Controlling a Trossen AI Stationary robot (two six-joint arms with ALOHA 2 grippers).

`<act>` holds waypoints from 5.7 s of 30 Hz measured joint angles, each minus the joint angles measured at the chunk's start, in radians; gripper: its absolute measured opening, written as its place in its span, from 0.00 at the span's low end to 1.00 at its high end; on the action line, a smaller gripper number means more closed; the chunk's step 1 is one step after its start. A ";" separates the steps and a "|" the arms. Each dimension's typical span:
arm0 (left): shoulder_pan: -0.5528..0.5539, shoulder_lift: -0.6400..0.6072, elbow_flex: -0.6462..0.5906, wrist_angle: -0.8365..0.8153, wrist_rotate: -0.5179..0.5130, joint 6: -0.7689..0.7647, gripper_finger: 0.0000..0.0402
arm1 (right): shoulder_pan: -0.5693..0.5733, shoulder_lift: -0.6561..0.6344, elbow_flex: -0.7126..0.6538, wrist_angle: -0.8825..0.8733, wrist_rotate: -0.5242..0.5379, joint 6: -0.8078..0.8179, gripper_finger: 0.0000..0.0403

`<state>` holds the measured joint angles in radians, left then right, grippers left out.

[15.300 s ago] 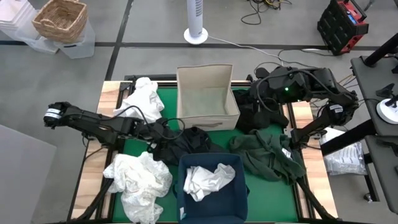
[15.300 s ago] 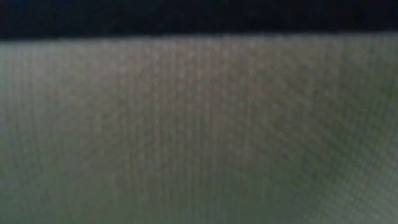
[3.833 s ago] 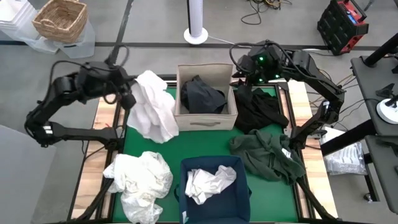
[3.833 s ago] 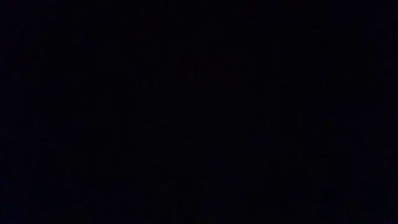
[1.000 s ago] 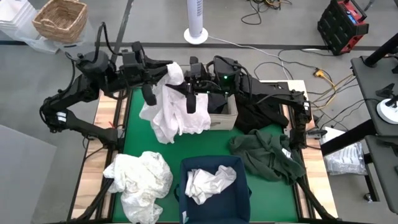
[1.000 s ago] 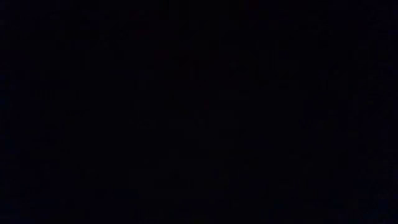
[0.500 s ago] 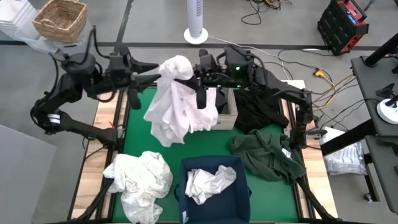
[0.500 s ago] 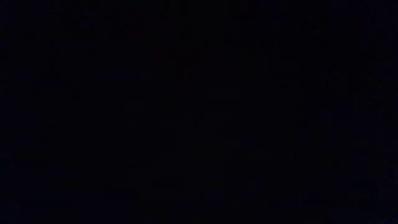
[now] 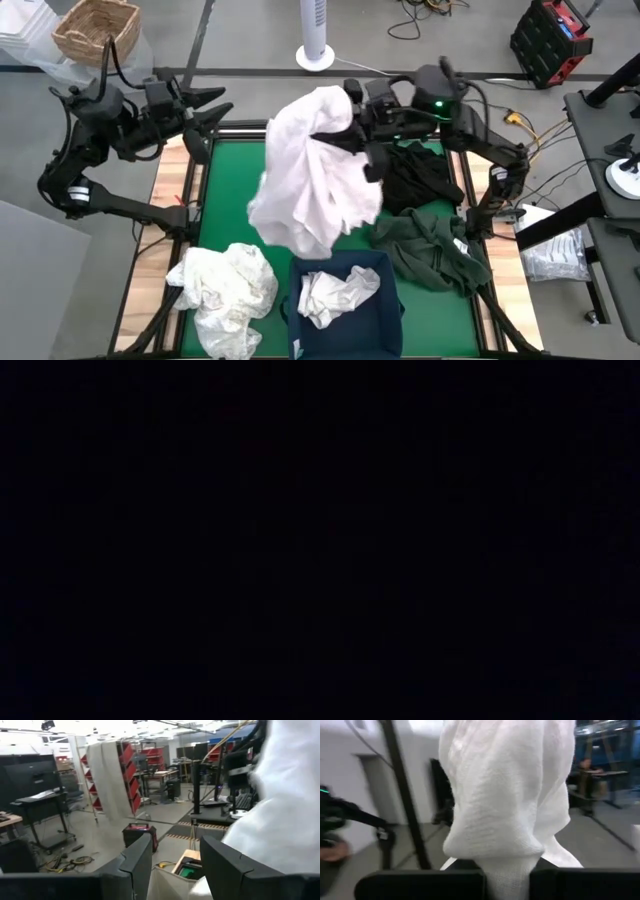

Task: Sort clothes
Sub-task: Put the white polo shirt into the blue laundry bin

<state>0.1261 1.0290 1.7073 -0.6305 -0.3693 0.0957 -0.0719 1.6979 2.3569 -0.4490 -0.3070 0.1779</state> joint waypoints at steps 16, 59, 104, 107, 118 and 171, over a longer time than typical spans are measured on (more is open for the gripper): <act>0.000 0.012 0.000 -0.024 -0.043 -0.003 0.36 | 0.177 -0.080 0.000 0.209 -0.098 0.252 0.02; 0.000 -0.024 0.000 -0.152 -0.040 -0.224 0.36 | 0.404 0.060 -0.006 -0.719 0.134 0.221 0.03; 0.000 -0.135 0.000 -0.220 -0.147 -0.138 0.36 | 0.510 0.314 -0.012 -0.613 0.401 0.334 0.03; 0.000 -0.135 0.000 -0.221 -0.180 -0.128 0.36 | 0.510 0.314 -0.012 -0.701 0.345 0.440 0.03; 0.000 -0.119 0.000 -0.225 -0.203 -0.130 0.36 | 0.521 0.334 -0.060 -0.897 0.279 0.459 0.03; 0.000 -0.024 -0.001 -0.415 -0.110 -0.215 0.36 | 0.430 0.329 -0.110 -0.544 0.229 0.013 0.27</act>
<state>0.1257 1.0050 1.7065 -1.0459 -0.4793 -0.1195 0.3577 2.0268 2.2470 -0.9929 -0.0783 0.1913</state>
